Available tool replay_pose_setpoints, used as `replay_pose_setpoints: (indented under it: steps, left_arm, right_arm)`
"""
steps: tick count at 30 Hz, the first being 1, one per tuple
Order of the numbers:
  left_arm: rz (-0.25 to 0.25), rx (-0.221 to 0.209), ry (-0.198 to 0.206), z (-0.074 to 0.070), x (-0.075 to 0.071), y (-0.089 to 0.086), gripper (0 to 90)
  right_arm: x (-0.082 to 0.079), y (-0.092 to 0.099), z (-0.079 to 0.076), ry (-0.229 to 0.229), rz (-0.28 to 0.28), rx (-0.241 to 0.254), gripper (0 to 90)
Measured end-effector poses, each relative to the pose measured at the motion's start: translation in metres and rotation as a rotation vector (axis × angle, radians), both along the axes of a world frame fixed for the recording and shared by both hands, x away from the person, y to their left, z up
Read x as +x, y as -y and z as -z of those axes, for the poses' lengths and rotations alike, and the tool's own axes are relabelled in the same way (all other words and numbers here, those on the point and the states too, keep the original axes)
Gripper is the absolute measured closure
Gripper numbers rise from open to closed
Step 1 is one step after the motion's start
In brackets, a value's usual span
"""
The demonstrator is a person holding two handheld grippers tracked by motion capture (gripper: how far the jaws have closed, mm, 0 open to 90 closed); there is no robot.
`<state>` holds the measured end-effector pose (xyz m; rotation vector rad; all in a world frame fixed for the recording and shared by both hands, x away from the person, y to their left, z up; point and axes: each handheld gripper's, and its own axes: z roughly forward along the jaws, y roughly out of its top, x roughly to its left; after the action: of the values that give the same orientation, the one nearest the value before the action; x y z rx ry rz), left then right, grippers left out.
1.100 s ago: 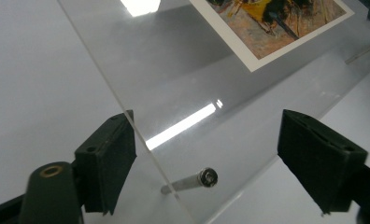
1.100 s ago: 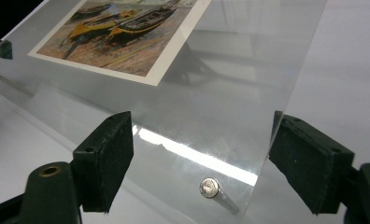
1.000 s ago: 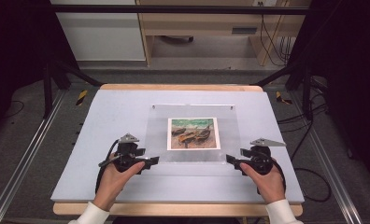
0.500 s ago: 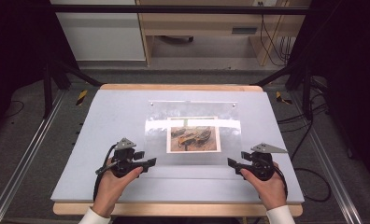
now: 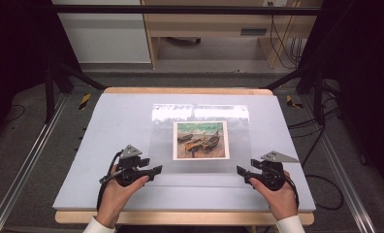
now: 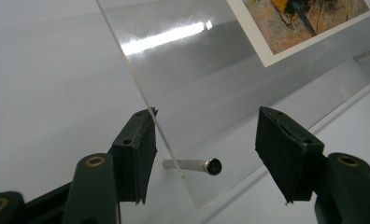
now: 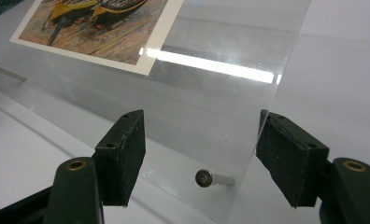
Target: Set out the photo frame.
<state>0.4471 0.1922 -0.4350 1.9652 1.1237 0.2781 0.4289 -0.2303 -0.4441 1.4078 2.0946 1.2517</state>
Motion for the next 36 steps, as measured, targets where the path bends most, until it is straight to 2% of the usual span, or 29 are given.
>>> replay_pose_setpoints:
  steps: [8,15,24,36]
  left_arm:
    - [-0.004,-0.004,0.007,0.001,-0.002,0.000,38.7]
    - [0.007,0.017,0.019,0.000,-0.005,0.000,40.1]
    - [-0.012,0.043,0.043,0.001,-0.015,0.002,43.0]
    - [-0.027,0.038,0.047,0.002,-0.022,0.000,49.2]
  right_arm:
    - [-0.002,-0.001,0.000,0.007,-0.002,-0.012,33.3]
    - [-0.006,-0.002,0.000,0.013,-0.002,-0.030,34.2]
    - [-0.016,-0.001,0.001,0.028,-0.001,-0.051,39.8]
    - [-0.025,0.000,0.001,0.034,0.011,-0.068,45.6]
